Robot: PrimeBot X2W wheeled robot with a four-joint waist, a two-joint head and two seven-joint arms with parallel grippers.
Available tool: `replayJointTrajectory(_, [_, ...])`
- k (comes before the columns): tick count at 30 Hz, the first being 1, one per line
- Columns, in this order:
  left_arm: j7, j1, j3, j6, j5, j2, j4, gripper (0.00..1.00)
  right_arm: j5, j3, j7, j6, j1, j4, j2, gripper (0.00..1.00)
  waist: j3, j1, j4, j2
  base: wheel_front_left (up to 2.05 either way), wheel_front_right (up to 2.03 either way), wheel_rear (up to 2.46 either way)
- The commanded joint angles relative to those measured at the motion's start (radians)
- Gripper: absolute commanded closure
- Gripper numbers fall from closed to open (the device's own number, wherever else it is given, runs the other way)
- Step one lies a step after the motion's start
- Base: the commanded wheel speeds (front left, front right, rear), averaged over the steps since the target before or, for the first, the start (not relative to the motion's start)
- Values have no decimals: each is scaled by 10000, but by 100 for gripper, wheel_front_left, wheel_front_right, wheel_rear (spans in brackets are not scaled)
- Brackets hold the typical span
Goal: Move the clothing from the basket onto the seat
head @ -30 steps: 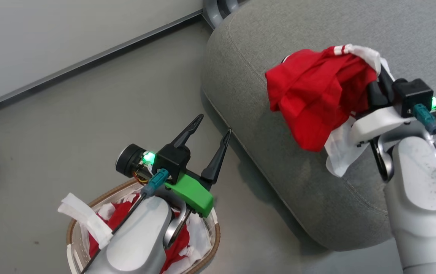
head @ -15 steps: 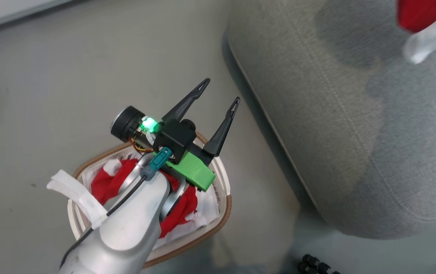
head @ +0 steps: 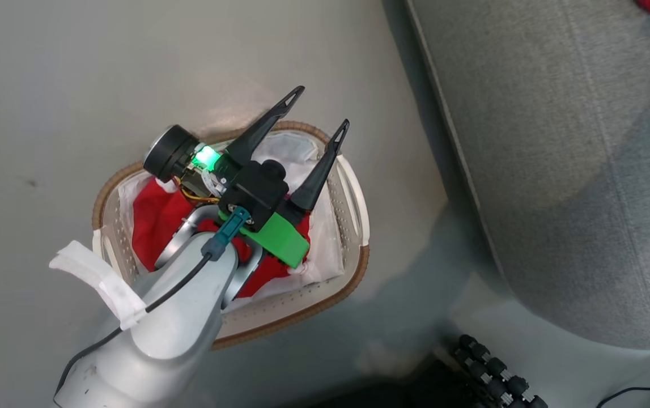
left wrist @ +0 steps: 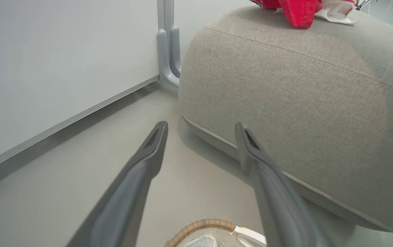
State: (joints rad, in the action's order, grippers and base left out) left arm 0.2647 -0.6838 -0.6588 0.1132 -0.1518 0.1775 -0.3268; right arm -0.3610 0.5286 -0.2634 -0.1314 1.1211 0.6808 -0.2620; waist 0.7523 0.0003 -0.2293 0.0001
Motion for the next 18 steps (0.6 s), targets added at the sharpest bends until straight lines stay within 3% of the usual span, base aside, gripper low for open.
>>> replayJointTrajectory(1, [-6,-57,-8,-55,29,3,18,0,-83,51,-21,14,-160,101,83,100,467,-3,149,-1,0,0,0])
replayJointTrajectory(4, [-6,98,-30,-68,-41,33,-39,0,-189,62,-21,14,-423,167,276,97,356,-3,64,-1,0,0,0])
replayJointTrajectory(5, [-6,142,-29,-69,-68,42,-54,0,-214,55,-21,14,-504,152,321,84,310,-3,46,-1,0,0,0])
replayJointTrajectory(6, [-6,182,-7,-74,-99,66,-78,0,-177,35,-21,14,-594,132,398,64,242,-3,15,-1,0,0,0])
replayJointTrajectory(7, [-6,203,25,-86,-134,79,-81,0,-74,43,-21,14,-689,76,462,38,187,-3,-4,-1,0,0,0])
replayJointTrajectory(8, [-6,216,106,-109,-190,98,-61,0,-8,18,-21,14,-862,47,520,0,102,-3,-39,-1,0,0,0])
replayJointTrajectory(18, [-6,592,754,-188,-640,-125,24,0,567,-588,-21,14,-2574,-616,602,0,-1176,-3,179,-1,0,0,0])
